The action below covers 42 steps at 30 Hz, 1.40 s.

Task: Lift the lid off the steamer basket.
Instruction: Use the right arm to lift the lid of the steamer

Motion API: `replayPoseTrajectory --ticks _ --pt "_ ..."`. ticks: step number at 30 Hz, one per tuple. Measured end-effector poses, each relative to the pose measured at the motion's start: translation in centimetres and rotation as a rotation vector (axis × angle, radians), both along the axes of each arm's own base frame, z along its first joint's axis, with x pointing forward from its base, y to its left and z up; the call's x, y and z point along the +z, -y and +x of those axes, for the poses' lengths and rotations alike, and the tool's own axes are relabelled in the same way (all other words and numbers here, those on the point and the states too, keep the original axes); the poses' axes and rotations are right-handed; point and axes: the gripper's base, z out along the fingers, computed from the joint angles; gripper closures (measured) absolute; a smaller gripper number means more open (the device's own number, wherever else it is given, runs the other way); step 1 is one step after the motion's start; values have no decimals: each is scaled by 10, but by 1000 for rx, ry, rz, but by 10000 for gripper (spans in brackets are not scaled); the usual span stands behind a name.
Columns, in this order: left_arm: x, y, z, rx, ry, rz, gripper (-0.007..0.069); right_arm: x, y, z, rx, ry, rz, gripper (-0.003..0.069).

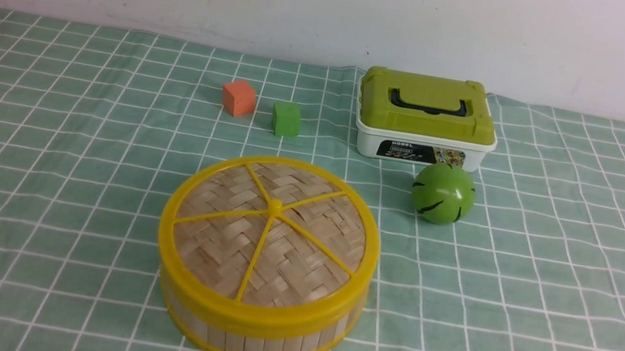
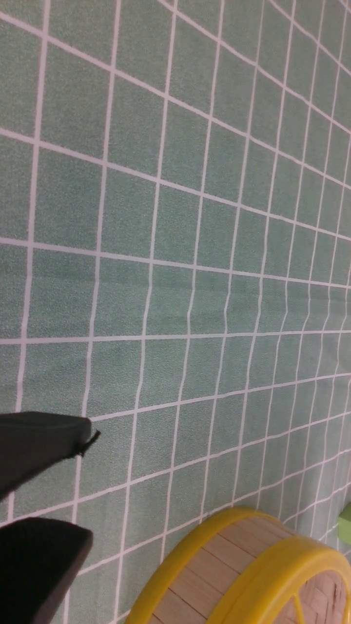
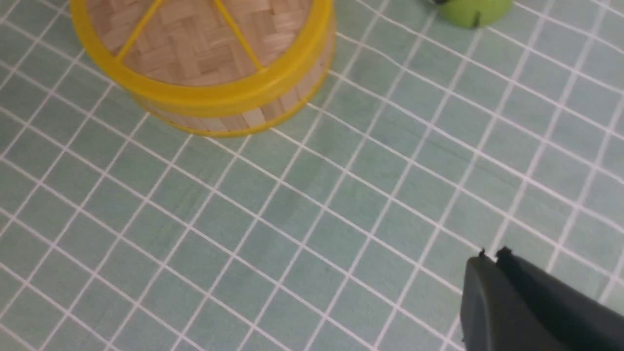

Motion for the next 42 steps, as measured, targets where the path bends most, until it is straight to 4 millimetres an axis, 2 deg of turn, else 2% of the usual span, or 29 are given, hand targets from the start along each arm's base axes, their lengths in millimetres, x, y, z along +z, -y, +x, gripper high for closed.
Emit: replayPoseTrajectory --ticks 4,5,7,10,13,14,16,17,18,19,21,22,27,32,37,39,40,42 --pt "0 0 0 0 0 0 386 -4 -43 40 145 -58 -73 667" --pt "0 0 0 0 0 0 386 -12 -60 56 182 -93 -108 666" --pt "0 0 0 0 0 0 386 -17 -83 74 208 -105 -140 664" --pt "0 0 0 0 0 0 386 -33 -125 112 214 -115 -179 652" --pt "0 0 0 0 0 0 386 -50 -160 136 233 -109 -203 622" --pt "0 0 0 0 0 0 386 -52 -163 140 235 -107 -206 618" --pt "0 0 0 0 0 0 386 -71 -194 155 263 -100 -215 540" --pt "0 0 0 0 0 0 386 -72 -198 155 268 -99 -215 533" --pt "0 0 0 0 0 0 386 -86 -215 163 287 -99 -218 456" --pt "0 0 0 0 0 0 386 -87 -218 162 291 -99 -218 447" --pt "0 0 0 0 0 0 386 -107 -238 167 319 -110 -228 321" --pt "0 0 0 0 0 0 386 -113 -243 168 327 -117 -232 283" --pt "0 0 0 0 0 0 386 -130 -249 171 328 -149 -241 190" --pt "0 0 0 0 0 0 386 -138 -250 173 315 -168 -243 200" --pt "0 0 0 0 0 0 386 -143 -254 174 316 -180 -224 273" --pt "0 0 0 0 0 0 386 -143 -254 174 318 -184 -215 356" --pt "0 0 0 0 0 0 386 -143 -254 174 318 -184 -215 364" --pt "0 0 0 0 0 0 386 -142 -255 174 319 -183 -209 482"
